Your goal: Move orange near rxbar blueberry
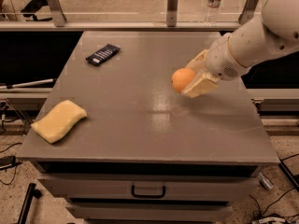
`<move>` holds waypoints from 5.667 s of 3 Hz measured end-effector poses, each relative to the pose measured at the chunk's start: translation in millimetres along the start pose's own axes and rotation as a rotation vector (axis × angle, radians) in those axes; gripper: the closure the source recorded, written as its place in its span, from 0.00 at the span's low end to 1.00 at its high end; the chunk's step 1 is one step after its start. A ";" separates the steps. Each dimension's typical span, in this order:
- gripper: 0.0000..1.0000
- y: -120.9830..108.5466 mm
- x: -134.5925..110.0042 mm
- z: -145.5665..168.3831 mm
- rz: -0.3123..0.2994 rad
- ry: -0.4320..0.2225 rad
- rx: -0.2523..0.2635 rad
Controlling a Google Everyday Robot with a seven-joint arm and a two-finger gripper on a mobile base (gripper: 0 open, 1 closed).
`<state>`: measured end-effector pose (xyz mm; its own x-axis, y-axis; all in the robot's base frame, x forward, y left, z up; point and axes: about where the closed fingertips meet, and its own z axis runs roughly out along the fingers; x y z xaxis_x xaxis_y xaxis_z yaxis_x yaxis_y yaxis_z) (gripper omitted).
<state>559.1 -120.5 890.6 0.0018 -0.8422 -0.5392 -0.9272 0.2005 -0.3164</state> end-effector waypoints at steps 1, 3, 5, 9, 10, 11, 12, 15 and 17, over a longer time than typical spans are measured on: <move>1.00 -32.4 -24.9 11.3 -0.048 -0.061 0.052; 1.00 -73.2 -79.5 72.2 -0.083 -0.200 0.079; 1.00 -92.1 -118.2 120.4 -0.112 -0.296 0.077; 1.00 -127.2 -148.9 175.6 0.015 -0.373 0.005; 1.00 -128.1 -151.8 175.6 0.066 -0.381 0.014; 1.00 -127.7 -155.4 175.0 0.101 -0.391 0.017; 0.92 -126.5 -158.8 175.8 0.131 -0.401 0.015; 0.15 -115.9 -168.4 200.5 0.046 -0.558 -0.073; 0.00 -109.6 -167.0 207.6 0.011 -0.514 -0.042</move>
Offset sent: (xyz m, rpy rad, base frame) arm 0.1017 0.0798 0.0137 0.1473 -0.1642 0.0669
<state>738.1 102.0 853.3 0.1660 -0.4832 -0.8596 -0.9425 0.1785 -0.2824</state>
